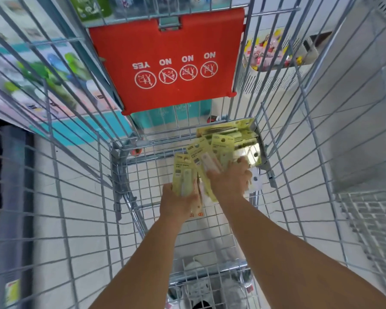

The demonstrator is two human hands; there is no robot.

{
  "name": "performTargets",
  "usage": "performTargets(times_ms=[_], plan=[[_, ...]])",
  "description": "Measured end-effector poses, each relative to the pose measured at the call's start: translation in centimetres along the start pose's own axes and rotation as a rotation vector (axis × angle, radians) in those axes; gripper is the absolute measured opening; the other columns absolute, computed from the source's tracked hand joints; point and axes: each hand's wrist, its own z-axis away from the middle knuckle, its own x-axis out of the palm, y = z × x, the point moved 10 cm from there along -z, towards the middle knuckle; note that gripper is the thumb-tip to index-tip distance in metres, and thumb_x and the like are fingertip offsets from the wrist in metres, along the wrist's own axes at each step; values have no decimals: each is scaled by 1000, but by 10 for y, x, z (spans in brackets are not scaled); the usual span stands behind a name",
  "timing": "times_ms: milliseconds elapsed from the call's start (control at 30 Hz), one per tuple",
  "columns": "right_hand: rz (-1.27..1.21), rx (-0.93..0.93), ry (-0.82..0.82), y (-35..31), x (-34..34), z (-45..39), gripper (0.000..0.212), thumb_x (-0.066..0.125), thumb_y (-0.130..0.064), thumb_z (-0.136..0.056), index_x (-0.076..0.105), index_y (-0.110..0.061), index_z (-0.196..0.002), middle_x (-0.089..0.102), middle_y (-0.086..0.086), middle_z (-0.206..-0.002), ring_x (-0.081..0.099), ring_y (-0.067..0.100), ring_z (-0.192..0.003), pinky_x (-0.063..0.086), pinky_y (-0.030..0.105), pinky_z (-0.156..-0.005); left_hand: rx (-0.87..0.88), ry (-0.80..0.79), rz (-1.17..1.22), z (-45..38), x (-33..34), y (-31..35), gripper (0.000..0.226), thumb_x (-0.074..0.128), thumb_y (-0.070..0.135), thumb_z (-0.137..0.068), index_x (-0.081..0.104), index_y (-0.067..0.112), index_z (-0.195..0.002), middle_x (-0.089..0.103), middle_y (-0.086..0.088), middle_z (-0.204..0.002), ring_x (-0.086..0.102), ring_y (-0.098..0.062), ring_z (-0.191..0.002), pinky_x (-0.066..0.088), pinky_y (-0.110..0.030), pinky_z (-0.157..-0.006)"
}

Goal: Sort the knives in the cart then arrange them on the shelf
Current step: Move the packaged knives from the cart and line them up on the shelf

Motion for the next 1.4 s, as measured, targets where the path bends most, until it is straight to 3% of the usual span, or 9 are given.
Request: performTargets(times_ms=[167,300,467,600,767,933,1133,1267,1400], plan=[[74,18,-82,8,12,-1,82,79,-41,-70,35,-3,-128,53,14,-121,51,34,-114,44,47,-98,-6,5,15,3,3,-8,40,79,22,-65,63,15,-102,68,-6,-91,68,-21,-76,59,-34,-61],[-13,-141,-155,-4,16,12,48,74,-37,-71,53,-10,-105,64,8,-98,63,27,-87,55,43,-77,-12,39,41,7,-1,-15,37,81,16,-71,60,12,-101,67,-7,-94,67,-21,-78,54,-28,-52],[-99,-211,-191,-7,2,38,36,68,-33,-81,50,-13,-103,56,-2,-83,58,19,-74,51,36,-68,35,203,53,37,-28,-12,49,82,23,-71,57,10,-111,65,-2,-98,65,-23,-84,56,-33,-70],[-125,-301,-223,-22,-22,71,37,68,-39,-82,47,-16,-102,58,-1,-86,59,22,-79,51,37,-71,114,318,119,76,-60,3,46,79,27,-73,54,14,-108,65,-2,-96,64,-22,-79,52,-27,-58],[-131,-453,-297,-54,-59,136,37,68,-36,-82,49,-15,-105,61,3,-90,59,24,-79,50,38,-69,211,417,167,146,-93,26,53,78,34,-60,59,19,-107,70,0,-89,68,-23,-78,56,-35,-66],[-123,-687,-339,-103,-100,217,37,67,-36,-82,48,-20,-110,62,0,-85,60,23,-73,50,36,-62,322,524,257,239,-133,57,35,74,27,-77,49,16,-100,60,2,-81,59,-14,-69,41,-18,-51],[-169,-926,-388,-162,-126,321,61,65,-29,-81,38,-32,-135,63,-11,-99,63,15,-84,51,33,-74,435,619,372,328,-197,83,35,77,22,-77,47,17,-95,57,9,-77,59,-15,-72,50,-27,-63],[-249,-1062,-401,-198,-135,397,52,68,-19,-77,48,-33,-123,61,-14,-96,57,-5,-79,44,11,-66,496,644,464,378,-256,86,39,78,23,-73,47,14,-94,61,-7,-80,66,-25,-74,59,-44,-66],[-257,-1154,-452,-219,-121,484,63,72,-24,-79,44,-28,-135,59,-10,-111,56,5,-87,40,16,-69,592,673,522,433,-329,77,30,72,10,-82,45,6,-96,54,-9,-80,61,2,-57,50,-14,-47]])
